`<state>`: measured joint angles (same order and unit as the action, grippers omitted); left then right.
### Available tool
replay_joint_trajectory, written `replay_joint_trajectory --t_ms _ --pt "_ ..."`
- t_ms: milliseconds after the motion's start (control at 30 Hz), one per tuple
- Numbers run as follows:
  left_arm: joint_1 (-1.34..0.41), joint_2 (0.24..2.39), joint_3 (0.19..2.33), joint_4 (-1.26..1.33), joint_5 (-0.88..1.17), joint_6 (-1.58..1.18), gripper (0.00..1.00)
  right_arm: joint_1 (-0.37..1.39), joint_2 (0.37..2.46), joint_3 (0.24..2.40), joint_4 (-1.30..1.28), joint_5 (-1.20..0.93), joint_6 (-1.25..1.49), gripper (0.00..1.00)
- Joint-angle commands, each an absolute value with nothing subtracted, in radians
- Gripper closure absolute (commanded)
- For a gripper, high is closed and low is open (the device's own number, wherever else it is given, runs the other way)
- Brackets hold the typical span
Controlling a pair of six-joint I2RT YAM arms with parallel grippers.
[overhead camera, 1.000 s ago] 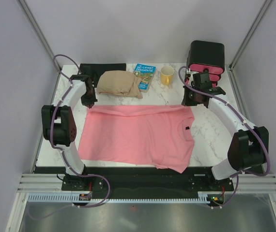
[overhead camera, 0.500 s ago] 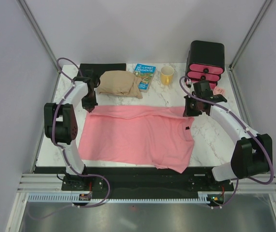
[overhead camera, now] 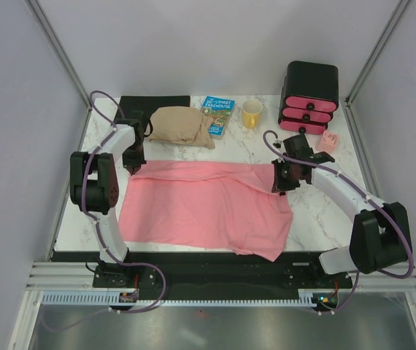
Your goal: Fold and stack the t-shirts
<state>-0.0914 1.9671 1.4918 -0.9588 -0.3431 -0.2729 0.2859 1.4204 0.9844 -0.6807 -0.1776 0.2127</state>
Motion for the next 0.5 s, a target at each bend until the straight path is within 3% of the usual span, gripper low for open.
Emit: replay_joint_trajectory --t_ms 0,133,200,233,300,467 --pt "-0.092 2.012 1.551 -0.966 -0.440 -0.310 0.98 0.287 1.405 0.951 -0.664 -0.130 0.212 1.00" --pt "-0.092 2.080 1.568 -0.974 -0.465 -0.340 0.98 0.285 1.469 0.911 -0.611 -0.103 0.232 0.94" --pt "-0.092 2.097 1.572 -0.973 -0.474 -0.351 0.98 0.285 1.503 0.893 -0.585 -0.097 0.247 0.79" --pt "-0.092 2.118 1.581 -0.974 -0.474 -0.351 0.98 0.287 1.517 0.893 -0.571 -0.095 0.253 0.57" --pt "-0.092 2.131 1.591 -0.985 -0.479 -0.357 0.94 0.285 1.549 0.903 -0.572 -0.092 0.262 0.61" --pt "-0.092 2.048 1.583 -0.986 -0.482 -0.397 0.79 0.285 1.468 0.943 -0.557 -0.038 0.272 0.55"
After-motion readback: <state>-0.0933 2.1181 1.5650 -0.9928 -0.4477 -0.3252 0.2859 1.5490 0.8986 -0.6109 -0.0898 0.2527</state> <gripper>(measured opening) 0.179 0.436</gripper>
